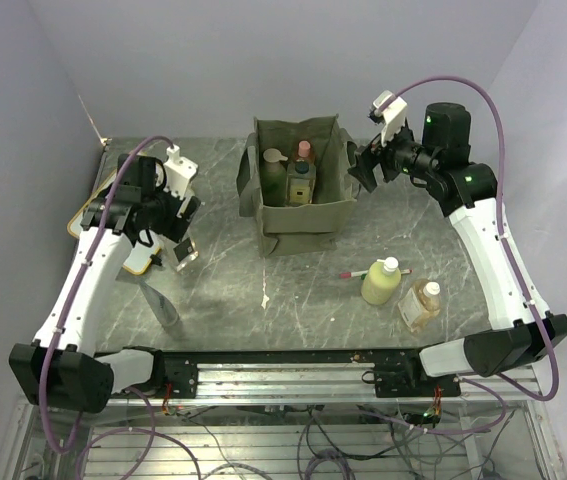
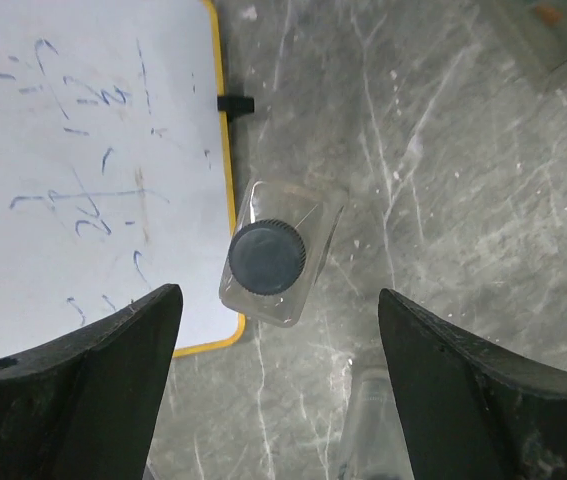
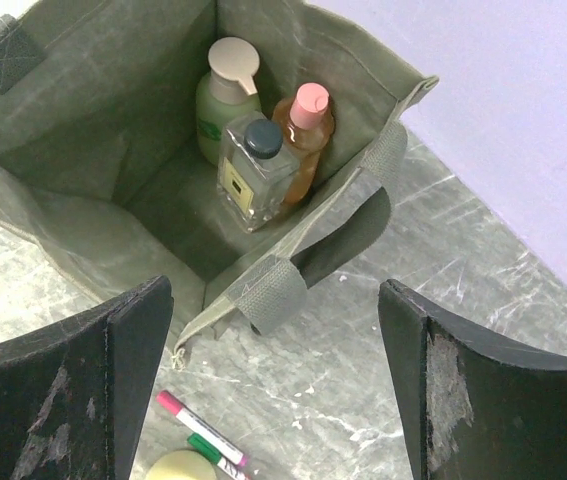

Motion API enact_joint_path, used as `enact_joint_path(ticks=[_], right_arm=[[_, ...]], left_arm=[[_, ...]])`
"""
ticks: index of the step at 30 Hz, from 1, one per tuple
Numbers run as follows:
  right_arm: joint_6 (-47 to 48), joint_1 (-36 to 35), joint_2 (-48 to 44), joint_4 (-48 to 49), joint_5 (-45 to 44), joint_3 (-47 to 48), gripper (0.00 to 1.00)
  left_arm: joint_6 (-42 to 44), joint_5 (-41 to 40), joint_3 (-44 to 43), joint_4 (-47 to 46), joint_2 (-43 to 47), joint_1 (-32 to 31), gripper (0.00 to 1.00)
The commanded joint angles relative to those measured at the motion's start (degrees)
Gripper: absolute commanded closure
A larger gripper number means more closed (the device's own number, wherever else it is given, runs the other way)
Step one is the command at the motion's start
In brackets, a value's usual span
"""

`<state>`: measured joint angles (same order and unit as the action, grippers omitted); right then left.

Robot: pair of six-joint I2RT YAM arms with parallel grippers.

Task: Place the personal care products into the canvas bag
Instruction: Pick up the care product from the center of the board.

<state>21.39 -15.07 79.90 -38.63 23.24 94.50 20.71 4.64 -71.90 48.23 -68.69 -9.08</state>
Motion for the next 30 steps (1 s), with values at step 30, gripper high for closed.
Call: enact_joint_path(ticks=[30], right_arm=[[-2.8, 5.0, -0.3, 2.4, 3.0, -1.0, 0.14]], left_arm=[[8.5, 7.4, -4.1, 4.5, -19.4, 4.6, 0.35]])
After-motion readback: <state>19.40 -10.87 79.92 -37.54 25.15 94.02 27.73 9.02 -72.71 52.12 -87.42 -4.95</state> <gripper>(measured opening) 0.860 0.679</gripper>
